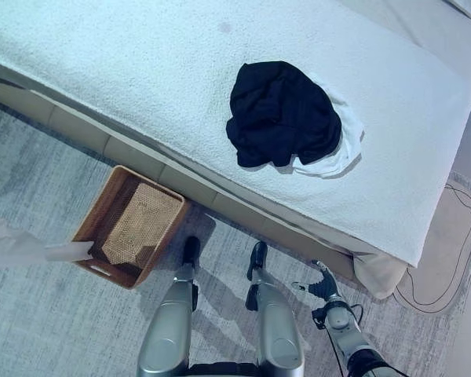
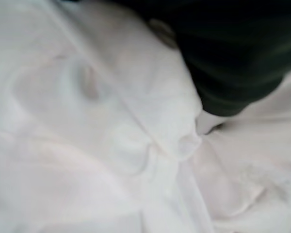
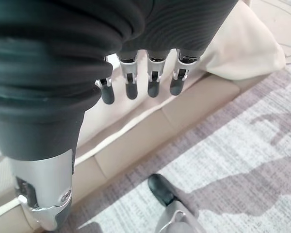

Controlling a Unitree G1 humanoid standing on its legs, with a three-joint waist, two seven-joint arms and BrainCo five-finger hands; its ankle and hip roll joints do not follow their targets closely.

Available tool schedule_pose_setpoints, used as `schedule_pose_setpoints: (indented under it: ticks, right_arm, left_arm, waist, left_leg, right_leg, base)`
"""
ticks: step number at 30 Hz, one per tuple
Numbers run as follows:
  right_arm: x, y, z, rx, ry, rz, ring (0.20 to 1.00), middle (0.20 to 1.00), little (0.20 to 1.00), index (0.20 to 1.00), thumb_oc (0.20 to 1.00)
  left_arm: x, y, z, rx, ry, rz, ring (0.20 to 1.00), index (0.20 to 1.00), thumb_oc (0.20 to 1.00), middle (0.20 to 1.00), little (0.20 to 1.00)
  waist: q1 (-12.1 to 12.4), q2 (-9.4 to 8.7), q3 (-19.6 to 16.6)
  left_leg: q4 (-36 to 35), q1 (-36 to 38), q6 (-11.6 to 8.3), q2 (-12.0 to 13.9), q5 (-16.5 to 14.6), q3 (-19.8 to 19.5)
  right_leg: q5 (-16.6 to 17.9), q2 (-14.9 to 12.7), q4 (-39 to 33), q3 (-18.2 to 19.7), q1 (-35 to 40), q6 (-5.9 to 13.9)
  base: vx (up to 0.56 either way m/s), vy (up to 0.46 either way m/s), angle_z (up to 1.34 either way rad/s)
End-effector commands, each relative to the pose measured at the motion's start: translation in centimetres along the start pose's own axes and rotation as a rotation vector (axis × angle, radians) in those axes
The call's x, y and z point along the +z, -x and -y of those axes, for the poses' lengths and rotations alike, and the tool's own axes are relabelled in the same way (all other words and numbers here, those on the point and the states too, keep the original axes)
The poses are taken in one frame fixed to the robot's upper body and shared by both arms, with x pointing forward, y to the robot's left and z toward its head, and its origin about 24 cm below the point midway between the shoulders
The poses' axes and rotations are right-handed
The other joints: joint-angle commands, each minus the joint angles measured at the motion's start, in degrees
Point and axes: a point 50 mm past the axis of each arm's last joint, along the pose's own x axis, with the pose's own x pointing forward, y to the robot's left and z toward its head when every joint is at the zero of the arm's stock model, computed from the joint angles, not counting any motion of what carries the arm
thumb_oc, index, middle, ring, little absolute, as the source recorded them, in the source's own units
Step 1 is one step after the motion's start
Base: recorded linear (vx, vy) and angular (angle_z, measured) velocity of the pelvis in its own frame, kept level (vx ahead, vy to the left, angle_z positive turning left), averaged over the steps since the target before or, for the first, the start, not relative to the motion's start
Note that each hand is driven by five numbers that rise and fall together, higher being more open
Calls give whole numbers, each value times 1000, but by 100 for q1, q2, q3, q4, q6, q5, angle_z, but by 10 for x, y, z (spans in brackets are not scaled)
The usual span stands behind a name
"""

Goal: Pick up clothes into the bucket

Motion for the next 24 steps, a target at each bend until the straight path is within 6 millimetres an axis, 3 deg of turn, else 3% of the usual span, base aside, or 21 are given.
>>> schedule_pose_setpoints:
  ticks: [1,9,16,24]
  right_arm:
    - [-7,-2,24,-78,22,-28,1000,1000,1000,1000,1000]
    - [0,-3,27,-92,0,7,1000,1000,1000,1000,1000]
    - [6,0,29,-103,-16,51,1000,1000,1000,1000,1000]
    - [11,-1,35,-127,-17,74,1000,1000,1000,1000,1000]
  left_arm:
    - [-3,0,-2,13,50,-9,200,200,200,200,200]
    - [-11,15,19,-76,31,-33,200,200,200,200,200]
    - [-15,21,29,-97,5,-58,200,200,200,200,200]
    - [11,30,47,-120,89,14,200,200,200,200,200]
  waist:
    - [-165,259,-148]
    - [-210,111,-77]
    - [-309,-73,-77]
    - [-421,-157,-77]
  left_leg:
    - [516,-146,276,-249,-334,-32]
    - [582,-266,263,-219,-318,-40]
    - [1254,-879,333,-253,-559,-6]
    - [2134,-1856,423,-314,-824,-28]
  right_leg:
    - [-425,-342,417,-82,173,432]
    - [-429,-276,417,-33,61,409]
    - [-589,-261,896,141,-449,346]
    - [-832,-287,1721,270,-1356,251]
  base:
    - [-14,5,-6]
    - [-8,-5,-5]
    - [-12,3,-3]
    - [-27,13,0]
